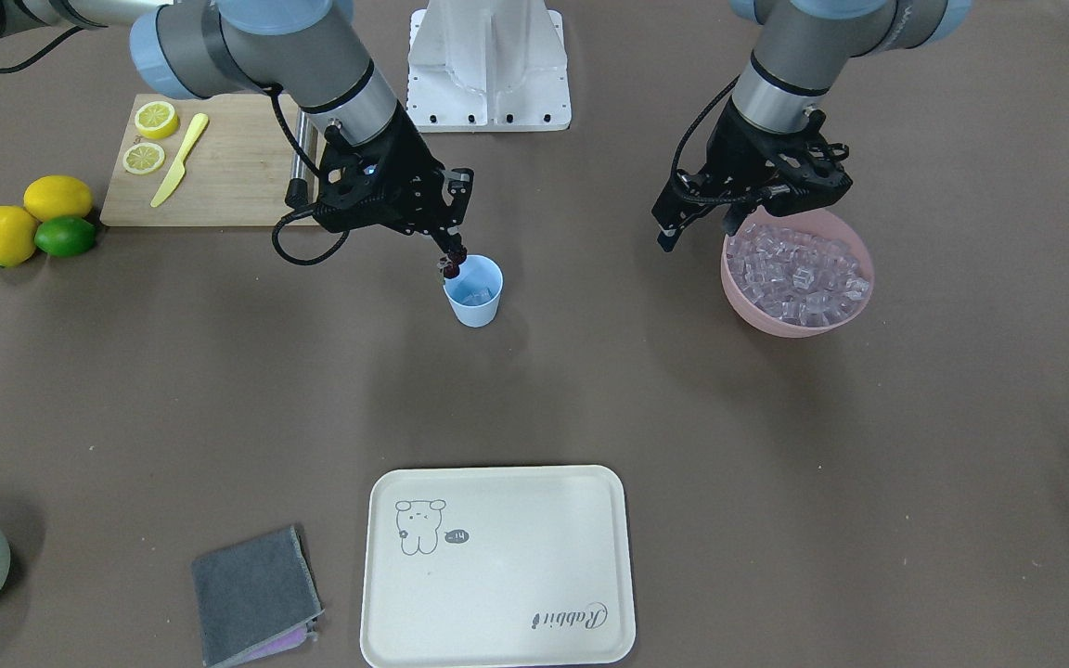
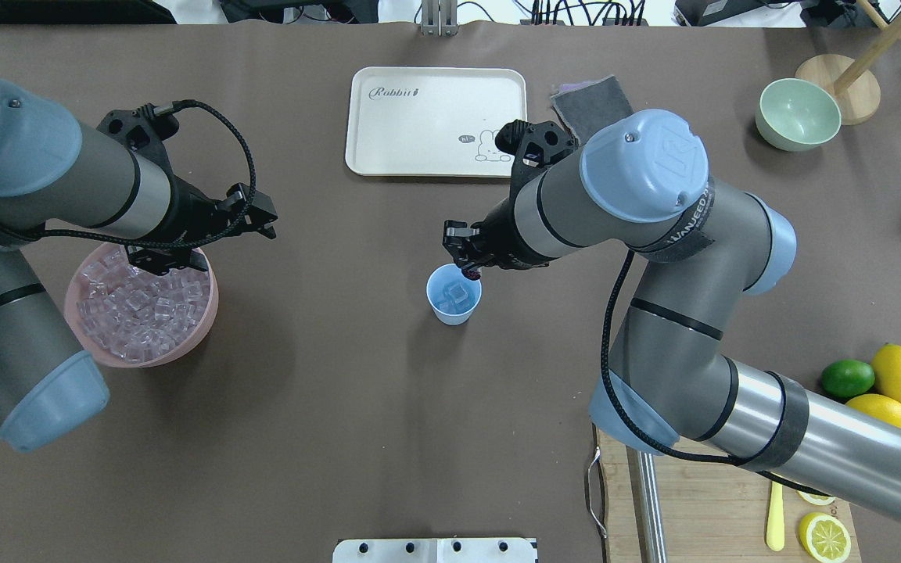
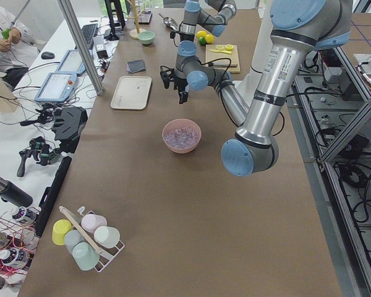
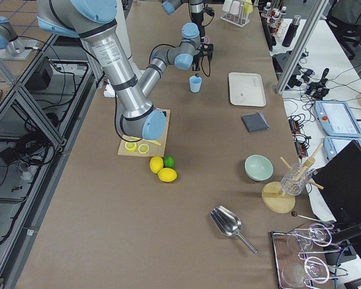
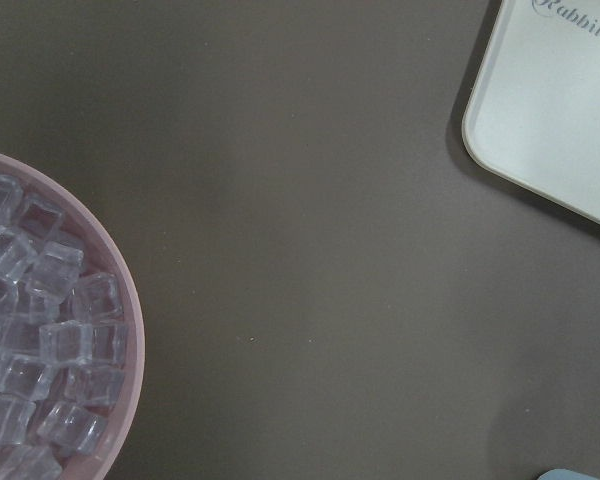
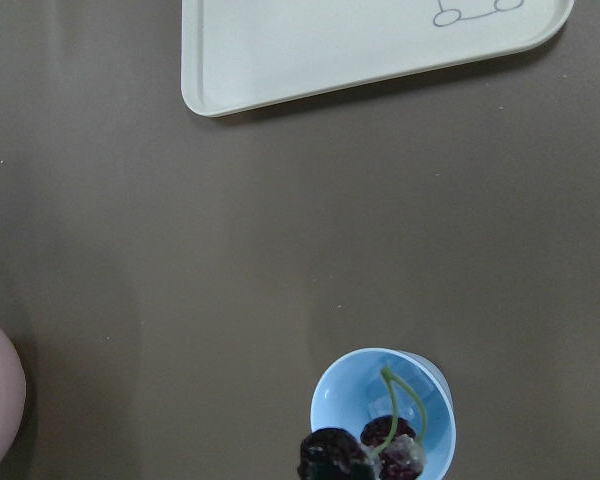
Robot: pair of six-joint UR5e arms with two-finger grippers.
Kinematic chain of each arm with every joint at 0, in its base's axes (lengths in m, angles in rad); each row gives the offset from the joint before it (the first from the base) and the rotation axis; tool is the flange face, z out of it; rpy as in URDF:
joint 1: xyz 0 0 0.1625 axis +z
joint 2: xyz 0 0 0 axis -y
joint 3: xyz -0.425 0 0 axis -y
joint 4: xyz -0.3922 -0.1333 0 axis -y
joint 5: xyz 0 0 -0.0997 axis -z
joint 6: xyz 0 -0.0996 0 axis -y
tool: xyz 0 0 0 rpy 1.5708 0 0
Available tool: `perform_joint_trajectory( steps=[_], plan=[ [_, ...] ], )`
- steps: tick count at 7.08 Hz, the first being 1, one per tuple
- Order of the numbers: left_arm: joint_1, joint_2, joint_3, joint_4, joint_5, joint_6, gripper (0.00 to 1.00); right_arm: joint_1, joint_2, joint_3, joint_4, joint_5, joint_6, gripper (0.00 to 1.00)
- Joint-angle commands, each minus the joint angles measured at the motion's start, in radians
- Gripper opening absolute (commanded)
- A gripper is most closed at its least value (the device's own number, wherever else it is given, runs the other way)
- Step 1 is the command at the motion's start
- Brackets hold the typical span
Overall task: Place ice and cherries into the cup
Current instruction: 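Open the right gripper to drop the cherries into the cup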
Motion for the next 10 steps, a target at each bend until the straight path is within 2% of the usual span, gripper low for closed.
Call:
perform_joint_trajectory(
  steps=[1,3,4,5,8,9,10],
  plan=[
    [-0.001,-0.004,0.0,-0.001,-0.001,-0.04,0.98,-0.042,0.006,0.002,0.001,-0.041,-0.002,0.0],
    [-0.001,-0.011,-0.002,-0.001,0.0,-0.066,0.98,-0.049,0.004,-0.004,0.003,-0.044,-0.011,0.0],
    [0.002,-0.013,0.0,-0.001,-0.001,-0.066,0.98,-0.052,0.006,-0.011,0.004,-0.047,-0.013,0.25],
    [0.001,-0.015,0.0,-0.001,-0.001,-0.066,0.98,-0.052,0.008,-0.017,0.004,-0.058,-0.013,0.33],
    [0.007,-0.016,0.008,-0.003,-0.003,-0.065,0.98,-0.038,0.003,-0.016,0.001,-0.061,-0.013,0.36],
    [0.005,-0.016,0.0,-0.001,-0.003,-0.062,0.98,0.008,-0.027,-0.004,-0.009,-0.027,-0.016,0.44],
    [-0.024,-0.004,-0.002,0.002,-0.005,-0.01,0.98,0.117,-0.066,0.039,-0.116,0.072,-0.093,0.5]
  ],
)
